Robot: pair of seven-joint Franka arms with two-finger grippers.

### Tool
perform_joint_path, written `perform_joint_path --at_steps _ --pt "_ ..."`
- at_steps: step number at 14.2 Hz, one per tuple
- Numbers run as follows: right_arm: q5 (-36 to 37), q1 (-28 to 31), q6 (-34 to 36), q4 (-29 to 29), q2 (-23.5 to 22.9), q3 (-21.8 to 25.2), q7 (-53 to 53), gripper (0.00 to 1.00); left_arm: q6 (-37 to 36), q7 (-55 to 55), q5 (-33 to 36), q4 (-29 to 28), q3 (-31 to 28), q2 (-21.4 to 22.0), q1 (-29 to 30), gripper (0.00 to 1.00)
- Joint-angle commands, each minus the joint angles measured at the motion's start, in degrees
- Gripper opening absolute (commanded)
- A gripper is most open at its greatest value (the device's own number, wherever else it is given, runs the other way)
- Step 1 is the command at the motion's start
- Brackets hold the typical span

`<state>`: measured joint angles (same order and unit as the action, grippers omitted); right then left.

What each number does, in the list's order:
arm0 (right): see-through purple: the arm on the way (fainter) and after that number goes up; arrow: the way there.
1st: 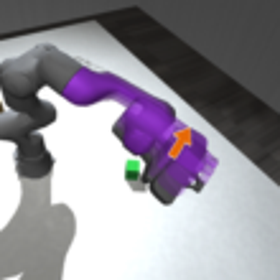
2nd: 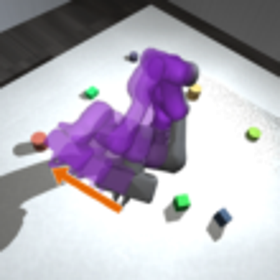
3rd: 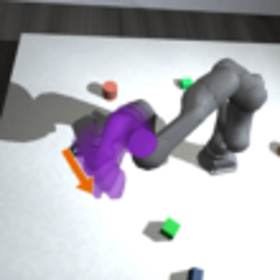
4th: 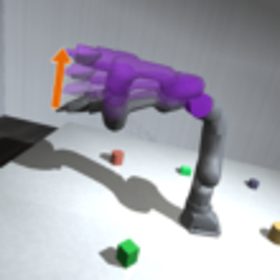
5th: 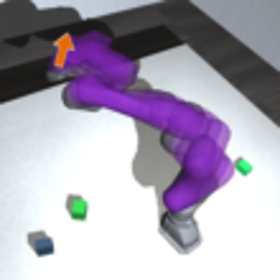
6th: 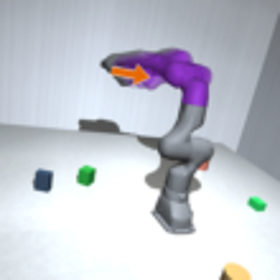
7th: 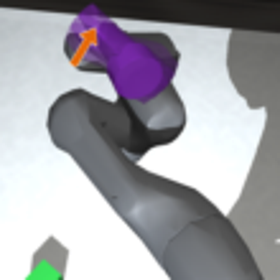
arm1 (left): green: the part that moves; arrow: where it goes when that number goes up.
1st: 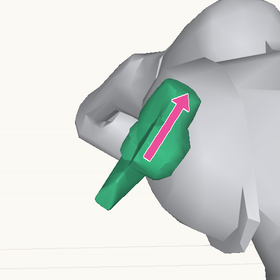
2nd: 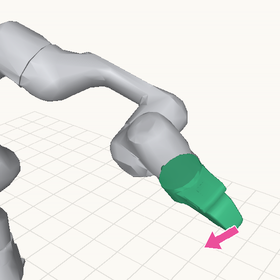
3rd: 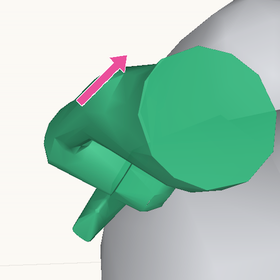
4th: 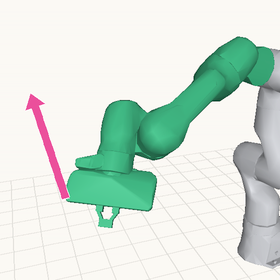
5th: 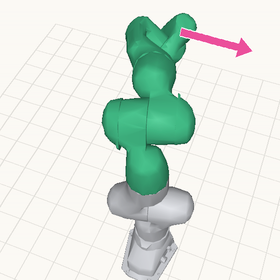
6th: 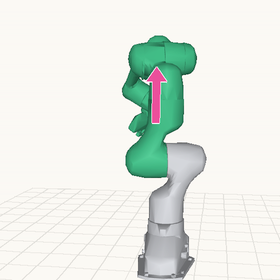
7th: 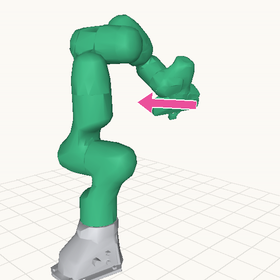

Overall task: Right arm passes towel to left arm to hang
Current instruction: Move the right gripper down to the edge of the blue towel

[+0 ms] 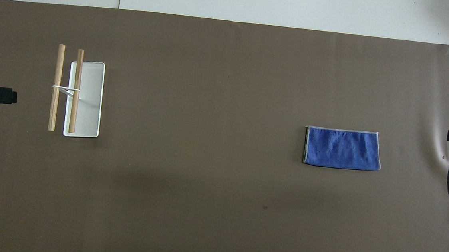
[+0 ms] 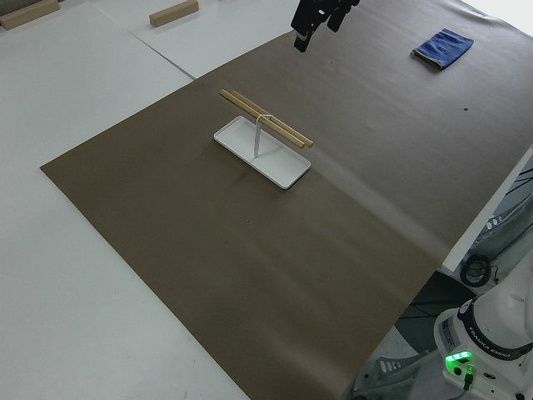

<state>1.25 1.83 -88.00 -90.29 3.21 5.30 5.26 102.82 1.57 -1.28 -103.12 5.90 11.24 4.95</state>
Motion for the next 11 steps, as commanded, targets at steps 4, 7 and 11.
perform_joint_path --at_steps 4,7,11 --pt "0.07 0.19 -0.86 -1.11 0.84 -0.29 -0.60 1.00 -0.52 0.27 -0.57 -0.94 -0.02 1.24 0.33 1.00" --pt "0.07 0.19 1.94 -1.20 1.27 -0.38 -1.21 1.00 -0.52 0.27 -0.57 -0.94 -0.02 1.24 0.33 1.00" --pt "0.07 0.72 0.12 -2.34 1.45 -0.47 -2.97 1.00 -0.52 0.27 -0.57 -0.94 -0.02 1.24 0.33 1.00"
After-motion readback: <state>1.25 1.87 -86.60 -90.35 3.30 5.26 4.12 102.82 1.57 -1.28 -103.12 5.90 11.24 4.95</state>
